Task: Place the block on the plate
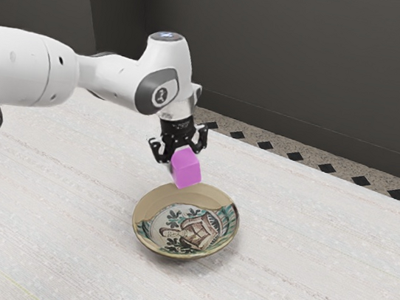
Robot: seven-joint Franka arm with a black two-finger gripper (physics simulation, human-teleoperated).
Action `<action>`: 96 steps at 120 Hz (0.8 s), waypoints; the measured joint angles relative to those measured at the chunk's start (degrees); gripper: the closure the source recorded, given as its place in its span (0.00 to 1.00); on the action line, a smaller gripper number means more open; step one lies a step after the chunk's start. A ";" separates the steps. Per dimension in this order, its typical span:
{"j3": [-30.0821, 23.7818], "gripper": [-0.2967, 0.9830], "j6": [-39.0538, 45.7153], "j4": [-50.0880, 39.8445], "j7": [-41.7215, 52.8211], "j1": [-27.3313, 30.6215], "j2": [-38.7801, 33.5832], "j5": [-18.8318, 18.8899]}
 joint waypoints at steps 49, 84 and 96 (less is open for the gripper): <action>-0.07 0.45 1.49 -5.04 -0.82 -3.48 2.64 -1.81; -0.07 0.29 2.01 -5.08 -1.21 -3.59 1.40 -1.81; -0.07 0.27 1.23 -6.29 -1.19 -3.38 -2.16 -1.54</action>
